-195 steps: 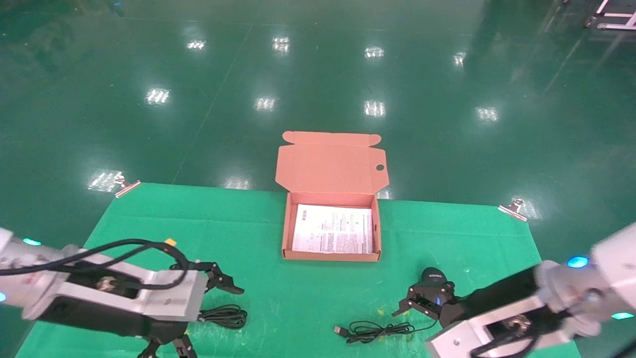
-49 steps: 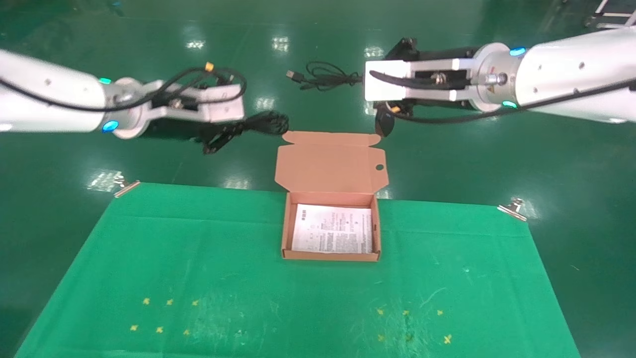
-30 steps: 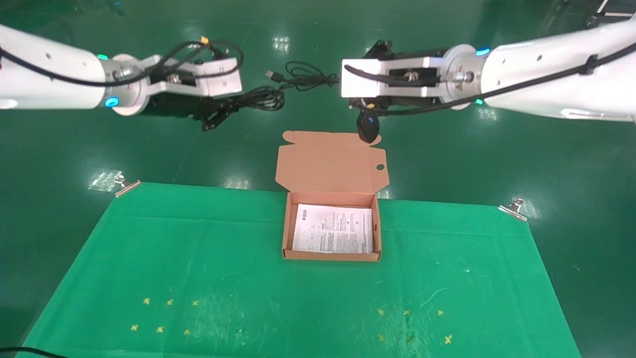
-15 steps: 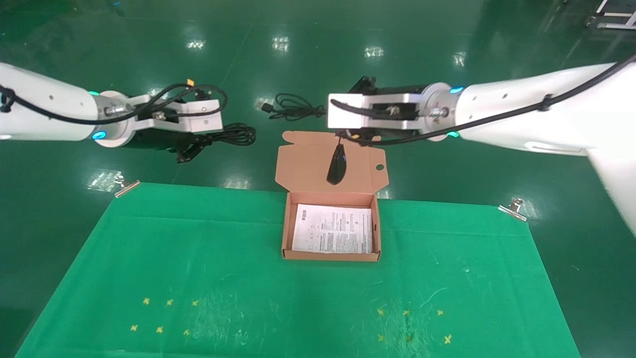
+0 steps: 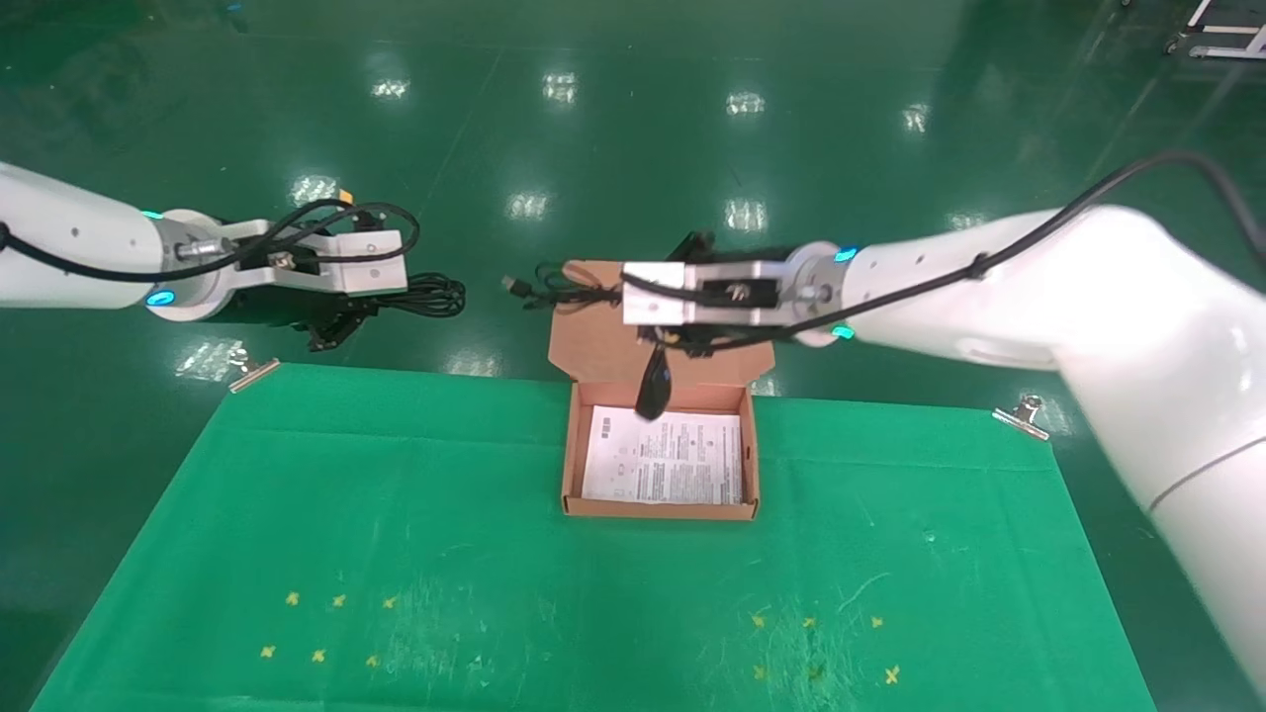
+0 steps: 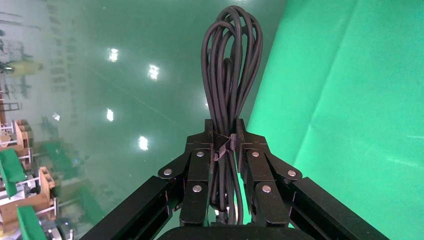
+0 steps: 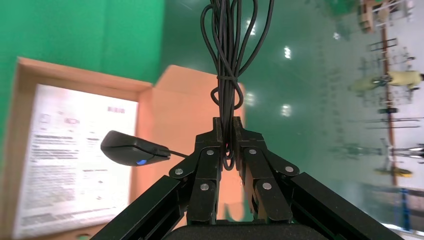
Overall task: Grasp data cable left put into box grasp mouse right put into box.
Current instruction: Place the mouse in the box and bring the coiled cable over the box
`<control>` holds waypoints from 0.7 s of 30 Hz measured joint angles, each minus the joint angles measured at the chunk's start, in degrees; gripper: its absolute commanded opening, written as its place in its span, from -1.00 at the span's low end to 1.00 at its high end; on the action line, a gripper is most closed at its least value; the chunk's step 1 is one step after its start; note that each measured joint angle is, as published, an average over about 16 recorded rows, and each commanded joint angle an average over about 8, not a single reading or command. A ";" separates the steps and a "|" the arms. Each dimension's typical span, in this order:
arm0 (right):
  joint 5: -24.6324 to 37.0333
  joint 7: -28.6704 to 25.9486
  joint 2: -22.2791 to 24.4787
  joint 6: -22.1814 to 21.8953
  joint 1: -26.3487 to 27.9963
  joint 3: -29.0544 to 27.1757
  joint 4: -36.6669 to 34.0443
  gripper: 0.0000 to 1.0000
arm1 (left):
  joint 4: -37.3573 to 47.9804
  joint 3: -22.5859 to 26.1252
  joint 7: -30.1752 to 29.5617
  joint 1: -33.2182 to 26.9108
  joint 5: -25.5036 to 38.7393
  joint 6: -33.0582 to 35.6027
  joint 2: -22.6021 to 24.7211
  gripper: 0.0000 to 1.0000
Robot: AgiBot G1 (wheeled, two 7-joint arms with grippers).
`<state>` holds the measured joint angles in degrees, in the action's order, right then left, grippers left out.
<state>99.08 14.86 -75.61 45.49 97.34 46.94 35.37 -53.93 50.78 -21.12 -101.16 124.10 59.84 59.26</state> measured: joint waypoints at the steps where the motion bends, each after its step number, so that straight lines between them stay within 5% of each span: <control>1: -0.36 0.27 -0.29 -0.02 -0.22 0.01 -0.52 -1.00 | -0.19 0.02 -0.15 0.05 0.09 0.05 -0.09 -1.00; 21: -11.87 0.33 -1.87 -2.20 -5.74 0.57 -11.01 -1.00 | -1.56 0.09 -1.30 0.39 0.66 0.31 -0.47 -1.00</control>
<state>87.21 15.19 -77.48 43.30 91.60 47.51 24.36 -55.49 50.88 -22.41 -100.77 124.76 60.15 58.79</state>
